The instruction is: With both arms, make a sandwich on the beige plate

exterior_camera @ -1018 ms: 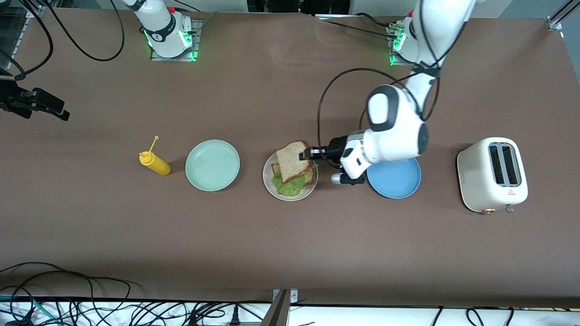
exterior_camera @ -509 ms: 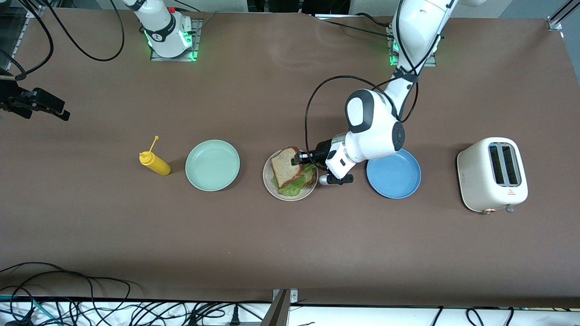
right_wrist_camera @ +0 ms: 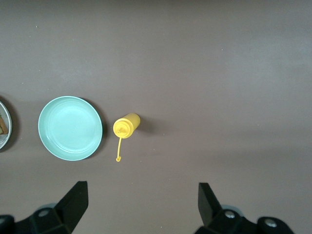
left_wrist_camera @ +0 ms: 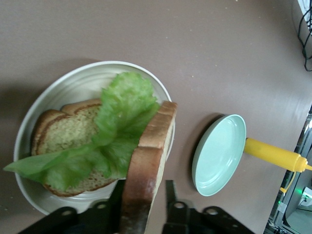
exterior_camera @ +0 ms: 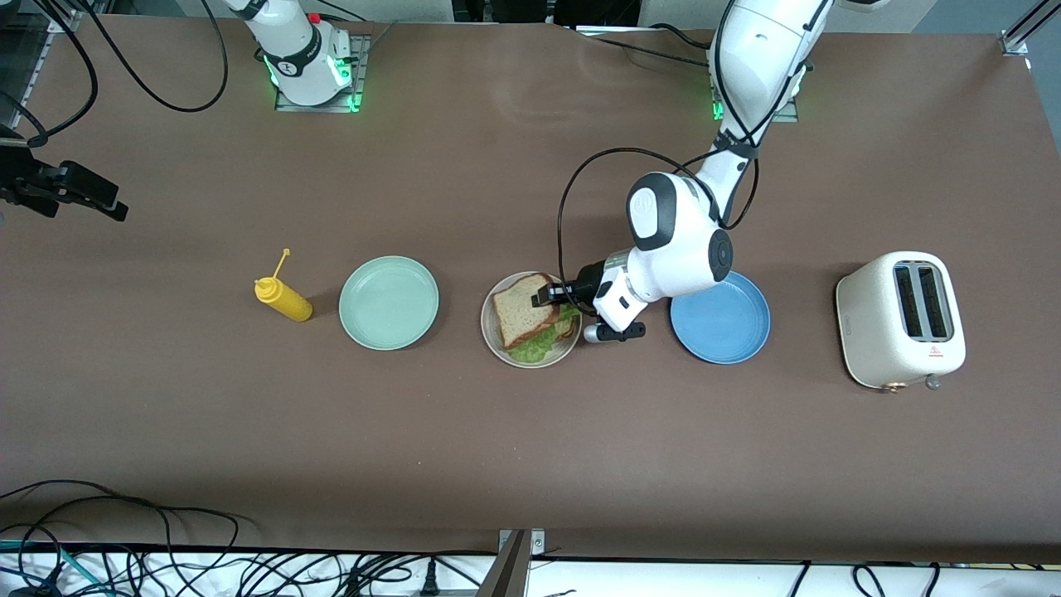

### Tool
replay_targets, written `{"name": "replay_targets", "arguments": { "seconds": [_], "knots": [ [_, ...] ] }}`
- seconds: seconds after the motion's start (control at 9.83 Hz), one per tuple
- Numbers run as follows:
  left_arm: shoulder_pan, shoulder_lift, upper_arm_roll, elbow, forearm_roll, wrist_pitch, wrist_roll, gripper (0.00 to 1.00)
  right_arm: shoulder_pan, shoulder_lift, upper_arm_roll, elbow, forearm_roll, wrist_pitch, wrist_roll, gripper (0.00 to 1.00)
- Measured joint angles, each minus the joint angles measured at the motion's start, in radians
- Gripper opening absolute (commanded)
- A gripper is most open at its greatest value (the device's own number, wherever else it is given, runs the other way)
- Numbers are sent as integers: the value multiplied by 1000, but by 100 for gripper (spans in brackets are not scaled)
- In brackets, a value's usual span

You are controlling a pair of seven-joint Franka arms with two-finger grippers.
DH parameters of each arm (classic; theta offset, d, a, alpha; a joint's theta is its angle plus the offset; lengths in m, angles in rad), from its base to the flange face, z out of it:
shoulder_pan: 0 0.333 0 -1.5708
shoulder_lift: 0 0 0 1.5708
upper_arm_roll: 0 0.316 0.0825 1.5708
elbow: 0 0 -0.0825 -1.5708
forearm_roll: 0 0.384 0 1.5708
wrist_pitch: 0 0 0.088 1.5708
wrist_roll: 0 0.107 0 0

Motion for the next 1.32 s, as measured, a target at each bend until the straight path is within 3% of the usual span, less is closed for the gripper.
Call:
{"name": "replay_targets", "arguments": {
  "seconds": [0.31,0.51,0.92,1.32],
  "knots": [
    [2,3,14,0,19,1,1,100,0,0,0,0,0,0,0,100],
    [15,0,21,3,90,0,-2,100,0,0,0,0,0,0,0,100],
    [104,-40,29,25,424,-161,-101,100,0,0,0,0,0,0,0,100],
    [233,-107,35,30,652,-349,-117,100,0,0,0,7,0,0,0,100]
  ]
}}
